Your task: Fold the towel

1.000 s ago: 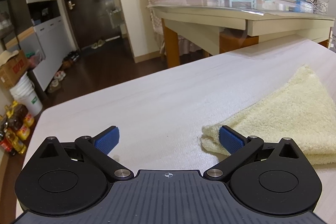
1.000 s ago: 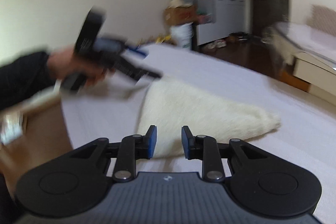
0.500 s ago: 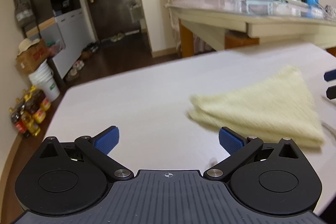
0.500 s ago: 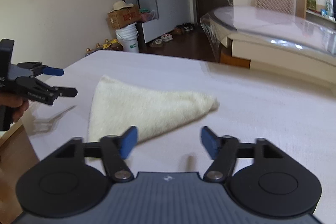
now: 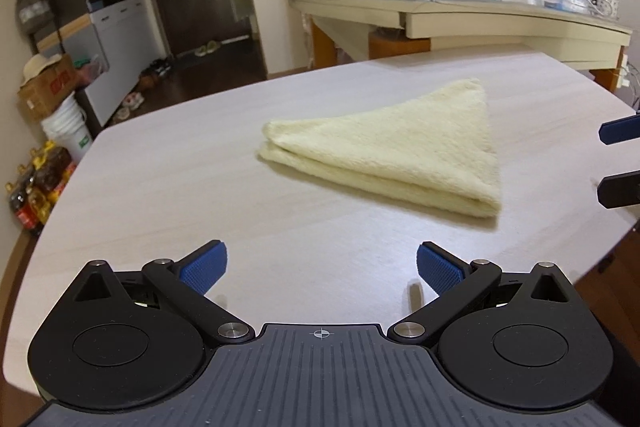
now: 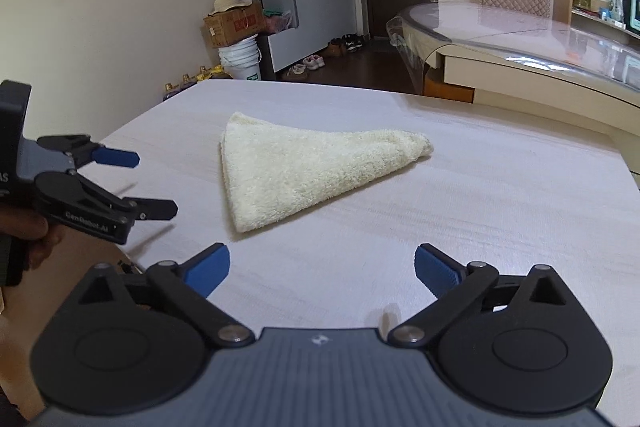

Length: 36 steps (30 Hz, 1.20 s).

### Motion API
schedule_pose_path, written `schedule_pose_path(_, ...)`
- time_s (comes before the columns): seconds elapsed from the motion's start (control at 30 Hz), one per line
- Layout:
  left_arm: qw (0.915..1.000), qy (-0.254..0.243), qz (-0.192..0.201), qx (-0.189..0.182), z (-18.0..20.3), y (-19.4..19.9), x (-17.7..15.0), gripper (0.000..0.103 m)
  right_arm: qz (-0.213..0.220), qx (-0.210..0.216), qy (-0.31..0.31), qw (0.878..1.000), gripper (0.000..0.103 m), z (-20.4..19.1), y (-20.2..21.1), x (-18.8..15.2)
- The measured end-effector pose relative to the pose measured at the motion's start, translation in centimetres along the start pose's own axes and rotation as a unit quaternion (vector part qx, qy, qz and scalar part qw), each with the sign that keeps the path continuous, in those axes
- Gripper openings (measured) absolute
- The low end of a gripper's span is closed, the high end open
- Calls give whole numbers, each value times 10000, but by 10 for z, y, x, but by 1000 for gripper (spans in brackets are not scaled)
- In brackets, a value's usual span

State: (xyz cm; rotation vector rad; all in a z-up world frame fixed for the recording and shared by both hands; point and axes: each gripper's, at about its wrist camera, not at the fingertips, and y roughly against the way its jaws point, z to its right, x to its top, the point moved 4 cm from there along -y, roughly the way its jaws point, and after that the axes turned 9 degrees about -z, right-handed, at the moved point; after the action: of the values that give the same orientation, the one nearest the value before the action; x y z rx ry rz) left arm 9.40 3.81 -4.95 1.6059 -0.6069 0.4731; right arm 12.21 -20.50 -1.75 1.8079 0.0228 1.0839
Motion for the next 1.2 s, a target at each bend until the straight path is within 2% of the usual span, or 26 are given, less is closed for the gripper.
schedule_pose_path(0.3,10000,42,71,-17,10,16,-7,103,27,-147,-37,9999,102,-3,18,-10)
schedule_pose_path(0.77,9999,71,78,-58,9,12,-7,103,-41,-98,-111,9999,102,0,11,-7)
schedule_pose_path(0.87,9998,81,178,21,2,15,-4,103,63,189,-123,9997,102,-3,12,8)
schedule_pose_path(0.97,9993,238,264,127,-13,17,-1,103,219,231,157,9994,100,-11,9,28)
schedule_pose_path(1.13,9977,519,295,311,-42,15,-1,103,202,394,774,9960,70,-39,-27,79)
schedule_pose_path(1.2,9969,633,313,341,-54,15,-2,103,120,470,974,9941,64,-48,-50,99)
